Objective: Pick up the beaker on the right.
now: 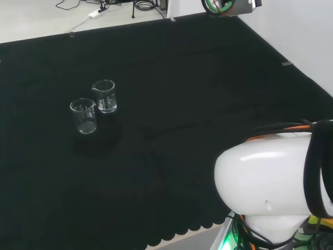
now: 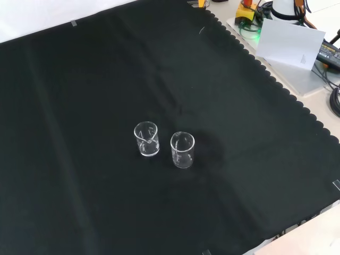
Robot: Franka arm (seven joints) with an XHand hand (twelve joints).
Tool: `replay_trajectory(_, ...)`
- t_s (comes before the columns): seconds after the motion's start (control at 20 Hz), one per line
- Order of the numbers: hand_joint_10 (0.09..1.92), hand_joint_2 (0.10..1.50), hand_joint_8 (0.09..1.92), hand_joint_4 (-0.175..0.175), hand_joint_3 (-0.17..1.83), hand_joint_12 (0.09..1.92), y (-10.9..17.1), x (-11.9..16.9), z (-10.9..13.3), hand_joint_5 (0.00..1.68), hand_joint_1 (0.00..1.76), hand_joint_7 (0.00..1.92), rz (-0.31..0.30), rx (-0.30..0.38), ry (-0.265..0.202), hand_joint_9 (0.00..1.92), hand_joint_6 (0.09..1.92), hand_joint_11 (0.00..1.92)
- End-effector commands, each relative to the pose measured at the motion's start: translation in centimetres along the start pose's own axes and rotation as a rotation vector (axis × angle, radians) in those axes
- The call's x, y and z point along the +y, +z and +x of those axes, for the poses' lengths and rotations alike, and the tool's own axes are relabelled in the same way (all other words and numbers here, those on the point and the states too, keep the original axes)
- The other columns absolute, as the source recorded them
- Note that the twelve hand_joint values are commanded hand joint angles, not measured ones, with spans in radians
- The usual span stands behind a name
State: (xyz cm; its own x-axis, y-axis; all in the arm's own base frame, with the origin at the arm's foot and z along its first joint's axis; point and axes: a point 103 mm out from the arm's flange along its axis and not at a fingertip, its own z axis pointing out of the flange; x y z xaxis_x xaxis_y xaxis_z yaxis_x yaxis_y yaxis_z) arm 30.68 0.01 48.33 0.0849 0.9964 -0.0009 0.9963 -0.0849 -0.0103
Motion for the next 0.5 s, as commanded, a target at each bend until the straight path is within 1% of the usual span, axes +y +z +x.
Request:
replay_trajectory(0.05,0.62,1.19,0.45,0.007,0.52,0.94,0.0,0.1,1.0,0.11,0.12,0.01,-0.007,-0.018,0.001,0.07,0.23,0.00)
replay_trajectory(0.1,0.62,1.24,0.43,0.007,0.44,0.93,0.0,0.1,2.0,0.13,0.10,0.02,-0.005,-0.032,-0.002,0.06,0.16,0.00)
replay_trajectory(0.2,0.61,1.31,0.41,0.007,0.33,0.93,0.0,0.2,2.4,0.16,0.08,0.03,-0.014,0.004,0.006,0.06,0.09,0.00)
replay_trajectory(0.35,0.61,1.33,0.41,0.006,0.29,0.93,0.3,0.3,4.2,0.18,0.08,0.03,-0.018,-0.001,0.003,0.06,0.09,0.00)
replay_trajectory(0.5,0.61,1.32,0.41,0.005,0.27,0.93,0.9,0.6,5.7,0.17,0.09,0.04,-0.005,-0.014,-0.001,0.07,0.09,0.00)
